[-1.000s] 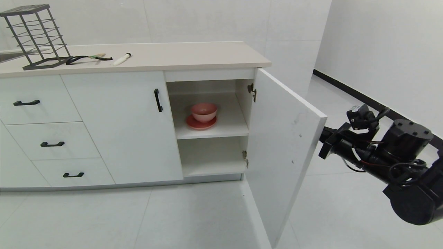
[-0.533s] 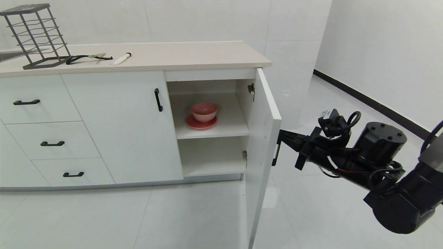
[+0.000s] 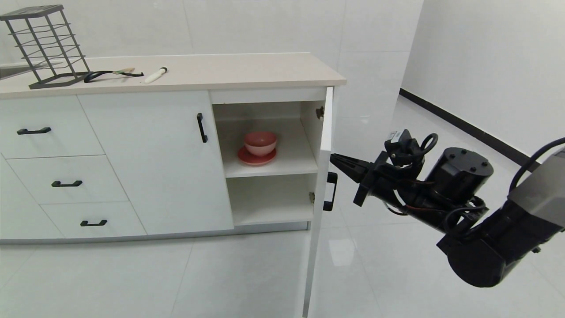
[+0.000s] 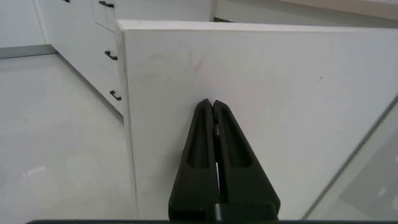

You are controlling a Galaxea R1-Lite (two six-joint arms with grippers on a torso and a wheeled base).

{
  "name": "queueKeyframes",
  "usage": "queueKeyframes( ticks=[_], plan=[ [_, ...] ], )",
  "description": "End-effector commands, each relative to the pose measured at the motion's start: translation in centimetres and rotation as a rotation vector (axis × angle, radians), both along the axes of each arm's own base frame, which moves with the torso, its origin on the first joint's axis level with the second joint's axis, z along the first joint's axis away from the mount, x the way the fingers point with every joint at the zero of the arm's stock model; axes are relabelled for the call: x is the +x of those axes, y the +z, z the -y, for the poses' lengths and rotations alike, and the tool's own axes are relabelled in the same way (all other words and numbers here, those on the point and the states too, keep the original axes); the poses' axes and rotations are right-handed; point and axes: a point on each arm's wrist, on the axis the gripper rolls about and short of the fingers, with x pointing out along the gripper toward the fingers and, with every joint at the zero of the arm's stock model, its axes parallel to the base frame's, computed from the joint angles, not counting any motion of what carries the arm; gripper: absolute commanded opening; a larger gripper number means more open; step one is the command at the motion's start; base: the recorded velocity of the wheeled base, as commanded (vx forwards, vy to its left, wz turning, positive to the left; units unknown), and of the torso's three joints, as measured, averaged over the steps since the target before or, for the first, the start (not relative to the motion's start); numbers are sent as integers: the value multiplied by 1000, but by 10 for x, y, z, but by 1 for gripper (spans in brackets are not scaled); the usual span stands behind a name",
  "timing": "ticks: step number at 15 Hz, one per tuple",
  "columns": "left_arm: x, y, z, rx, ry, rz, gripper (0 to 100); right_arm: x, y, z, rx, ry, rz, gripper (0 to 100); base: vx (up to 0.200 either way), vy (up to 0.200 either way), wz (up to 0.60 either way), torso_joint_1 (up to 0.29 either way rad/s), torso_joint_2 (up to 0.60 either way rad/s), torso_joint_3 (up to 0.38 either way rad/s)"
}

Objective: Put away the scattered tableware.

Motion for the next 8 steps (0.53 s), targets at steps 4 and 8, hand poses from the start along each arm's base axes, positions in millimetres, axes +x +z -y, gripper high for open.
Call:
queueKeyframes(
  ticks=[4, 8],
  plan=[
    [0, 0, 0, 0, 0, 1, 100, 30, -18, -32, 20, 19, 26, 0, 0, 0, 0, 0, 0, 0],
    [0, 0, 0, 0, 0, 1, 100, 44, -27, -51, 36, 42, 42, 0, 0, 0, 0, 0, 0, 0]
  ],
)
